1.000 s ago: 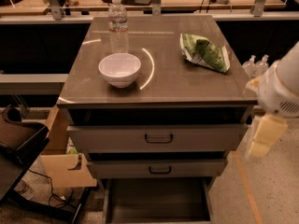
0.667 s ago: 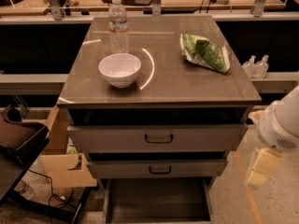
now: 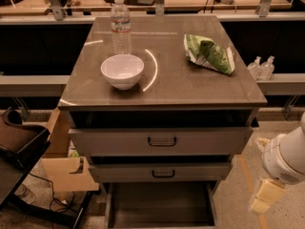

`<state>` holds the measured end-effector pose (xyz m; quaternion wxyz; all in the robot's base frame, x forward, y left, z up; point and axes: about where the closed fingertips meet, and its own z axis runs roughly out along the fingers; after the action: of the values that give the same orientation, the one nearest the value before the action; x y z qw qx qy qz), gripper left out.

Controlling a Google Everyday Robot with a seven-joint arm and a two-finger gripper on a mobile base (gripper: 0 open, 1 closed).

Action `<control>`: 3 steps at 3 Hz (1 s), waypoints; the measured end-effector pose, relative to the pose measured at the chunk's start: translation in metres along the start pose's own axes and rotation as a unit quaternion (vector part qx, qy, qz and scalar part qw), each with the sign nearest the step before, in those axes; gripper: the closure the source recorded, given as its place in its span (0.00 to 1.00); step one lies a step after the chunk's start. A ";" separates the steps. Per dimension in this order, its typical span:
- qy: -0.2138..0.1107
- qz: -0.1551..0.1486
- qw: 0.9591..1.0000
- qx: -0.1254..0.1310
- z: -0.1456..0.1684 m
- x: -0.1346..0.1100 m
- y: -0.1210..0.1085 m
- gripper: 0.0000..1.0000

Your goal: Close bottom drawer

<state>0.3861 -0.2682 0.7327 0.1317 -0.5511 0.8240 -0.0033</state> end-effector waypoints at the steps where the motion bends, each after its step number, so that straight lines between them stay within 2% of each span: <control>1: -0.009 0.001 1.000 0.006 0.015 0.000 0.000 0.00; 2: 0.003 0.011 1.000 0.003 0.068 0.029 0.005 0.00; 3: 0.052 -0.002 0.999 -0.010 0.148 0.081 0.015 0.00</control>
Offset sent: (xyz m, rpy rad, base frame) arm -0.0028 -0.0441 -0.1645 -0.0333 0.0339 -0.0477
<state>0.3759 -0.3148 0.5706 0.0833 -0.5530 0.8287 -0.0241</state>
